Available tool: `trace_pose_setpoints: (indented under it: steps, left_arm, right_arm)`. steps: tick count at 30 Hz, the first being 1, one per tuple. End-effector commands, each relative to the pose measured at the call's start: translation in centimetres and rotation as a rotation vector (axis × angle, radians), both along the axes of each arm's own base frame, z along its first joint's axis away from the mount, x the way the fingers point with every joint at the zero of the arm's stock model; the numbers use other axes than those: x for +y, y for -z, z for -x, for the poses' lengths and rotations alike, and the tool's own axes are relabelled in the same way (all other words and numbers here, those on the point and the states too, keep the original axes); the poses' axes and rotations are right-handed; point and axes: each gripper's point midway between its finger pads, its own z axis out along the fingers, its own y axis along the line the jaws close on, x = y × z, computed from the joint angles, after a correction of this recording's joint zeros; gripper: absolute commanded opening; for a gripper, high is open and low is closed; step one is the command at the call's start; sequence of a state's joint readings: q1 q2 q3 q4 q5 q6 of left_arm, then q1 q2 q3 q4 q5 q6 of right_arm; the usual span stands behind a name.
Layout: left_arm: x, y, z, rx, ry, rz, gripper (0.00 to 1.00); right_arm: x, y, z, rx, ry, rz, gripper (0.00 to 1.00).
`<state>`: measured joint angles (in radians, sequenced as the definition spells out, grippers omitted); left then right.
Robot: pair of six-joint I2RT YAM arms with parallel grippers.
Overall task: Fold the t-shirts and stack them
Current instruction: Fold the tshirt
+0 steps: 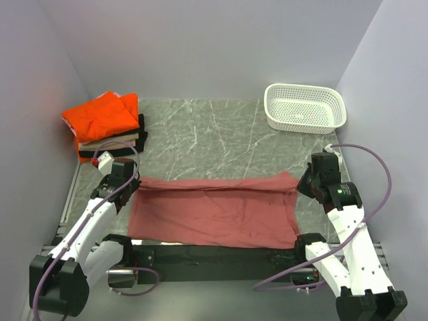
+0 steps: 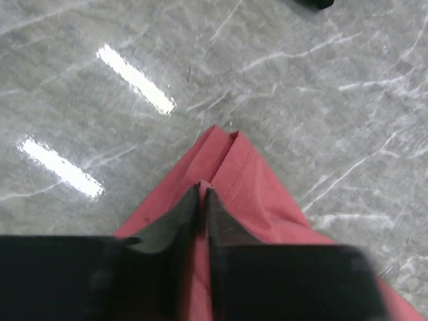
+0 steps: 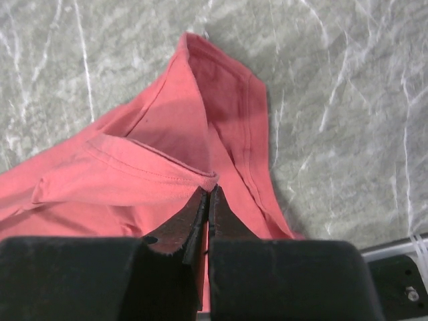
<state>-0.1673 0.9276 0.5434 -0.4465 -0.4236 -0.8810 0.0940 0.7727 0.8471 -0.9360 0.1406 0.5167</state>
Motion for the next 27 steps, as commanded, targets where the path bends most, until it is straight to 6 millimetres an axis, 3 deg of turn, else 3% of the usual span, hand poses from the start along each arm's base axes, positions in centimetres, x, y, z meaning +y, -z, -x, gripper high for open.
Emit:
trace_pose_setpoints:
  steps: [1, 2, 3, 4, 6, 7, 11, 13, 18, 20, 27]
  left_arm:
    - [-0.8, 0.4, 1.0, 0.010, 0.002, 0.051, 0.20]
    - [-1.1, 0.4, 1.1, 0.010, 0.009, 0.067, 0.27]
    - [-1.5, 0.4, 1.4, 0.008, 0.021, 0.091, 0.41]
    - [-1.8, 0.3, 1.5, 0.003, 0.023, 0.106, 0.47]
    - [-2.4, -0.1, 1.7, -0.008, 0.041, 0.122, 0.65]
    - [-2.7, -0.4, 1.8, -0.013, 0.048, 0.130, 0.72]
    - [-3.1, -2.1, 0.6, -0.050, 0.090, 0.124, 0.77]
    - [-3.6, -3.3, -0.7, -0.087, 0.119, 0.115, 0.77]
    - [-5.1, -3.0, -3.9, -0.062, 0.180, 0.080, 0.78]
    - [-5.6, -2.3, -4.7, -0.038, 0.193, 0.076, 0.78]
    - [-7.7, -1.7, -6.4, -0.024, 0.272, 0.073, 0.78]
  right_arm:
    - [0.1, -0.3, 0.7, 0.024, 0.001, -0.001, 0.08]
    - [0.2, -0.4, 0.9, 0.026, -0.002, -0.001, 0.16]
    - [0.1, -0.6, 1.0, 0.022, 0.001, 0.002, 0.32]
    - [-0.1, -0.9, 1.1, 0.009, 0.009, 0.006, 0.40]
    - [-0.2, -1.2, 1.5, 0.010, 0.011, 0.014, 0.57]
    - [-0.5, -1.7, 1.6, 0.007, 0.013, 0.031, 0.59]
    - [-0.8, -2.4, 0.2, -0.017, -0.006, 0.069, 0.63]
    - [-0.1, -1.5, -0.8, 0.004, -0.039, 0.054, 0.63]
    - [4.4, 0.1, -4.7, 0.001, -0.173, -0.012, 0.63]
    - [7.1, 0.3, -5.8, -0.014, -0.244, -0.026, 0.63]
    - [11.5, 5.1, -8.3, 0.091, -0.344, -0.071, 0.63]
